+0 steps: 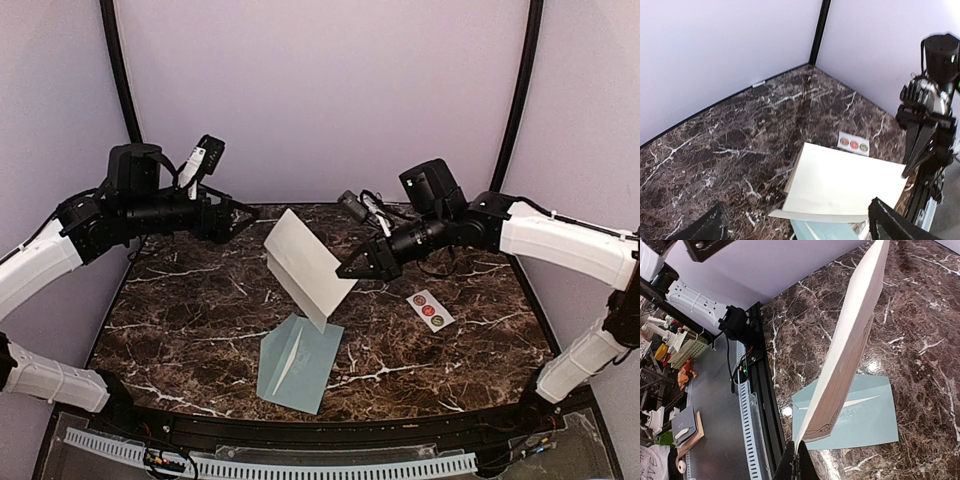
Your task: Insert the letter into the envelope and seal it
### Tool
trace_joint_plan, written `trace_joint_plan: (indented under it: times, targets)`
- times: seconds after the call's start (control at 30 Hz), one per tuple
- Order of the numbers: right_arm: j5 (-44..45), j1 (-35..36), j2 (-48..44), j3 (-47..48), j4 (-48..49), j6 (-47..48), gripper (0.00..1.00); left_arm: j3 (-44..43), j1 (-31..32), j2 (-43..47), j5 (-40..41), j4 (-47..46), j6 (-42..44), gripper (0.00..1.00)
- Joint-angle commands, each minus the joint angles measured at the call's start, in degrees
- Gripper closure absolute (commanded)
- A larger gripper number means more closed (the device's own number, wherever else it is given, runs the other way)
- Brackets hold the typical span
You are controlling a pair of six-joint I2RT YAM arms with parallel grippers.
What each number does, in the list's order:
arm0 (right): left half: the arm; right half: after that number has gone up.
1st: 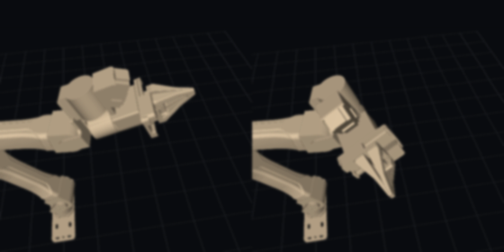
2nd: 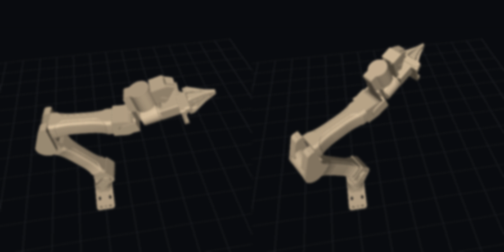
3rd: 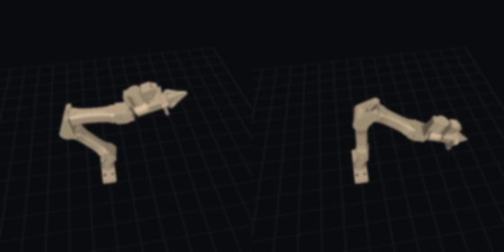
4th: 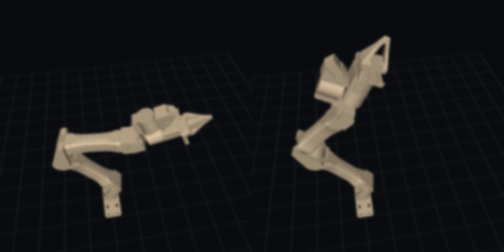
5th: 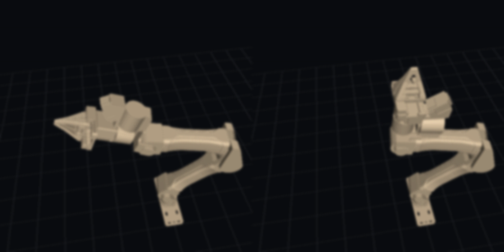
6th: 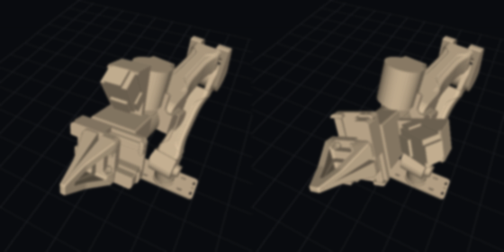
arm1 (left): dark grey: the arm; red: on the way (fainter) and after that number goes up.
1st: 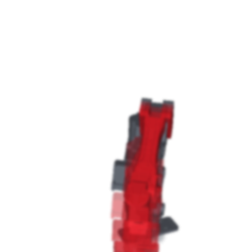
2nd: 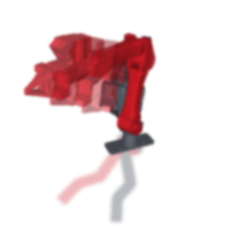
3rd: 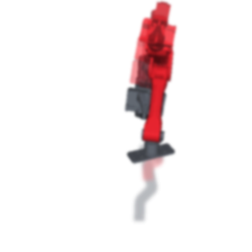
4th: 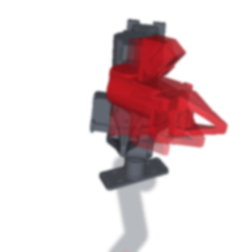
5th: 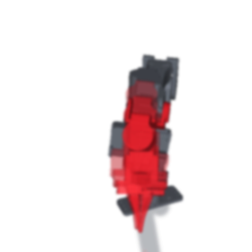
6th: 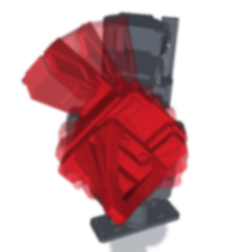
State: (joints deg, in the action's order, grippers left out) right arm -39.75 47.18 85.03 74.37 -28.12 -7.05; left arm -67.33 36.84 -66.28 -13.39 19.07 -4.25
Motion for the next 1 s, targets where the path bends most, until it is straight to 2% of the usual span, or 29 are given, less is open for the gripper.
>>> trace_joint_plan:
  times: [0.0, 0.17, 0.37, 0.5, 0.7, 0.97]
  targets:
    - [6.2, -0.3, -3.7, -4.0, 15.8, -7.9, 1.00, 3.1, -0.1, 0.7, 1.0, -7.9, -13.3, 0.06]
    - [7.1, 0.7, -6.3, -8.6, 27.6, -11.1, 1.00, 10.2, 0.0, -0.3, -11.1, -20.4, -25.3, 0.07]
    - [6.3, 2.1, -7.5, -12.4, 38.8, -14.2, 1.00, 13.5, -0.1, -2.3, -18.7, -32.5, -35.8, 0.08]
    - [5.4, 2.8, -7.3, -13.7, 43.1, -15.6, 1.00, 14.5, 0.0, -3.3, -21.4, -39.1, -39.5, 0.08]
    - [3.5, 3.0, -7.6, -15.1, 47.5, -16.9, 1.00, 15.1, 0.0, -3.7, -24.7, -43.7, -42.3, 0.08]
    - [2.2, 3.2, -9.2, -17.8, 53.1, -18.3, 1.00, 16.1, 0.0, -4.8, -25.2, -44.6, -44.5, 0.10]
